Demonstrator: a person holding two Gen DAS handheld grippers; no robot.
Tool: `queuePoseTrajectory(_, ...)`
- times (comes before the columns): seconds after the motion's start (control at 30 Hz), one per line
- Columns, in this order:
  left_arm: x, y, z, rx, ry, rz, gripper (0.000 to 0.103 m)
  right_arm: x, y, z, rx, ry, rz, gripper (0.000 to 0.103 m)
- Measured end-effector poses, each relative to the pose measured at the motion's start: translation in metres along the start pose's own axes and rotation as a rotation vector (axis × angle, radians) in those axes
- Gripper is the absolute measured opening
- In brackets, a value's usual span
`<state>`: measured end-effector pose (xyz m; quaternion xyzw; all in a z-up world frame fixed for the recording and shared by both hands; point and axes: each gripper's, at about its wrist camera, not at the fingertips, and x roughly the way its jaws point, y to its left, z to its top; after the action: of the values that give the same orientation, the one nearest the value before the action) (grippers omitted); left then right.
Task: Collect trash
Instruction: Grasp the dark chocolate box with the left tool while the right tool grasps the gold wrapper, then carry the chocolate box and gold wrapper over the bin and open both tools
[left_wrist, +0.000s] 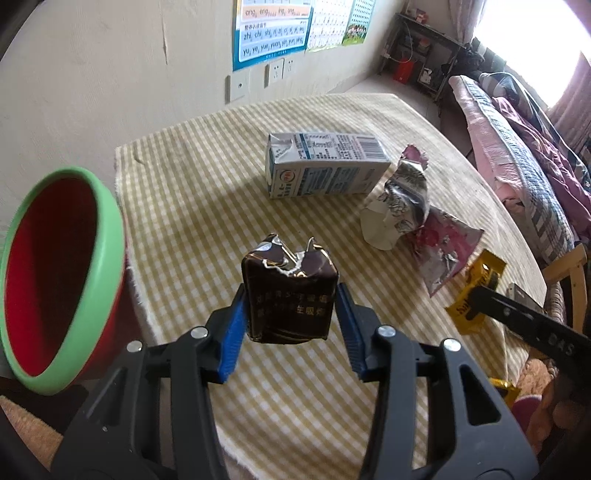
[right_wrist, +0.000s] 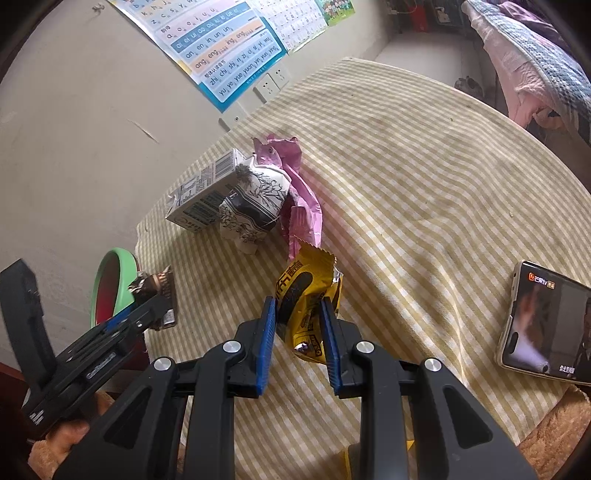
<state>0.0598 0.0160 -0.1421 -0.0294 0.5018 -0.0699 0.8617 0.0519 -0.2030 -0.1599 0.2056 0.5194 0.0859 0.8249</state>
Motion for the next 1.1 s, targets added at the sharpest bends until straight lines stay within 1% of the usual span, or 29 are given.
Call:
queuePoseTrajectory(0.23,-0.024,0.008,-0.005,-0.029,-0.034,-0.007,0.045,-0.005,0.009,-0.007,-0.034,-0.004,-0.011,0.025)
queuePoseTrajectory(0.5,-0.039,0.011,-0.01,-0.024,-0.069,-0.005,0.045,-0.008,0.024,-0.018,-0.086,-0.004,-0.025,0.025)
queuePoseTrajectory(0.67,-0.047,0.015,-0.012,-0.03,-0.086,-0.008,0.045,-0.012,0.033,-0.023,-0.106,-0.006,-0.017,0.025)
queuePoseTrajectory(0.8,-0.055,0.02,-0.012,-0.042,-0.104,-0.007,0.045,-0.021,0.043,-0.024,-0.123,-0.023,-0.003,0.025)
queuePoseTrajectory(1.1,-0.069,0.04,-0.011,-0.098,-0.133,0.003,0.045,-0.031,0.067,-0.026,-0.183,-0.04,0.015,0.025)
